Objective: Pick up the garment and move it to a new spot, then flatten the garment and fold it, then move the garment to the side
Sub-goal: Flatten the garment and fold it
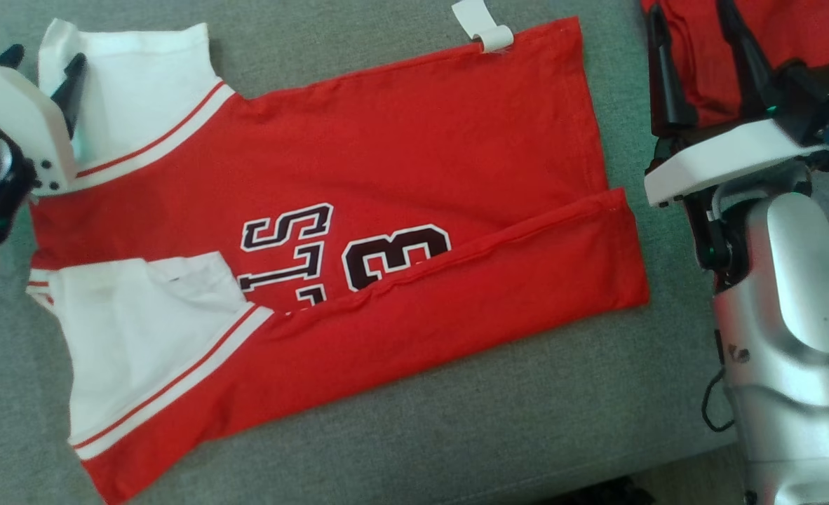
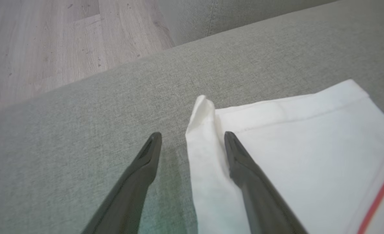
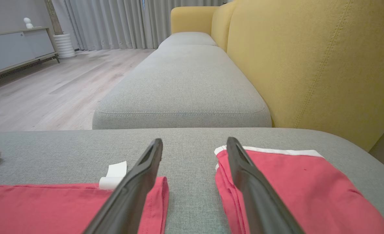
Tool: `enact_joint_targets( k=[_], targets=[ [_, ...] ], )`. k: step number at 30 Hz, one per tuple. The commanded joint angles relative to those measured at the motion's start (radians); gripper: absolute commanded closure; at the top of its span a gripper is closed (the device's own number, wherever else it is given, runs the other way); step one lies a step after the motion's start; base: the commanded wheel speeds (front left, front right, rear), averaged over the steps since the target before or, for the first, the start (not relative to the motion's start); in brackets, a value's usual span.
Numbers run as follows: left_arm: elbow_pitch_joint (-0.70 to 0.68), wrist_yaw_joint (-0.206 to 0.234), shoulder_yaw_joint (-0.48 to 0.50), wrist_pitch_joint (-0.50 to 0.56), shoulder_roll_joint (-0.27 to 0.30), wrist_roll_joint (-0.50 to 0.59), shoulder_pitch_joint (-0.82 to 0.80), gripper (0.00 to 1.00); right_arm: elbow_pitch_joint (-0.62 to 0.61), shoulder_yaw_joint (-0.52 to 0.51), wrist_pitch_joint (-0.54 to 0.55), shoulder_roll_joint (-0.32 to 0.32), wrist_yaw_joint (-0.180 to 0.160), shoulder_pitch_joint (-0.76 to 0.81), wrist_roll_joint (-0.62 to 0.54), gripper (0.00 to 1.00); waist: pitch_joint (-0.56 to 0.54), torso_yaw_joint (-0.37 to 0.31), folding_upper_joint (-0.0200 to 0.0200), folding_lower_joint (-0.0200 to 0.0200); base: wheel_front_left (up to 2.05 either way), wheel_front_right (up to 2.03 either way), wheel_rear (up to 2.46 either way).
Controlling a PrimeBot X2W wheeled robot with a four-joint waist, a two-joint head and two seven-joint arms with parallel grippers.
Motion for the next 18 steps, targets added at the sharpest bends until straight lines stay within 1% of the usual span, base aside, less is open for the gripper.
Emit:
enact_joint_targets(
  k=[1,6,10,13,14,15,17,18],
  targets=[
    [-0.014,0.002,0.013,0.008,0.064,-0.016,-0.068,0.00,-0.032,0.020,-0.010,0.016,0.007,-0.036,0.006,0.00,0.009,-0.006,0.0000,-0.0001,0.00,0.00,0.00],
    [0.004,0.002,-0.040,0.019,0.077,-0.057,-0.094,0.00,-0.034,0.021,-0.010,0.017,0.007,-0.044,0.005,0.00,0.025,-0.014,0.0000,-0.0001,0.00,0.00,0.00],
    [0.012,0.002,-0.071,0.039,0.077,-0.087,-0.106,0.00,-0.038,0.018,-0.009,0.017,0.007,-0.048,0.002,0.00,0.033,-0.017,0.0000,-0.0001,0.00,0.00,0.00],
    [0.015,0.002,-0.100,0.077,0.071,-0.133,-0.110,0.00,-0.044,0.013,-0.006,0.018,0.007,-0.051,-0.004,0.00,0.039,-0.017,0.0000,-0.0001,0.00,0.00,0.00],
    [0.011,0.002,-0.110,0.091,0.069,-0.151,-0.109,0.33,-0.046,0.011,-0.005,0.018,0.007,-0.052,-0.006,0.00,0.039,-0.016,0.0000,-0.0001,0.00,0.00,0.00],
    [0.002,0.002,-0.121,0.100,0.067,-0.169,-0.108,1.00,-0.047,0.008,-0.004,0.017,0.007,-0.052,-0.008,0.00,0.039,-0.013,0.0000,-0.0001,0.00,0.00,0.00],
    [-0.015,0.002,-0.135,0.097,0.066,-0.198,-0.106,1.00,-0.047,0.003,0.000,0.014,0.007,-0.052,-0.013,0.00,0.033,-0.006,0.0000,-0.0001,0.00,0.00,0.00],
    [-0.021,0.002,-0.138,0.080,0.066,-0.207,-0.106,1.00,-0.046,0.002,0.002,0.011,0.007,-0.051,-0.016,0.00,0.027,0.001,0.0000,-0.0001,0.00,0.00,0.00]
  ],
)
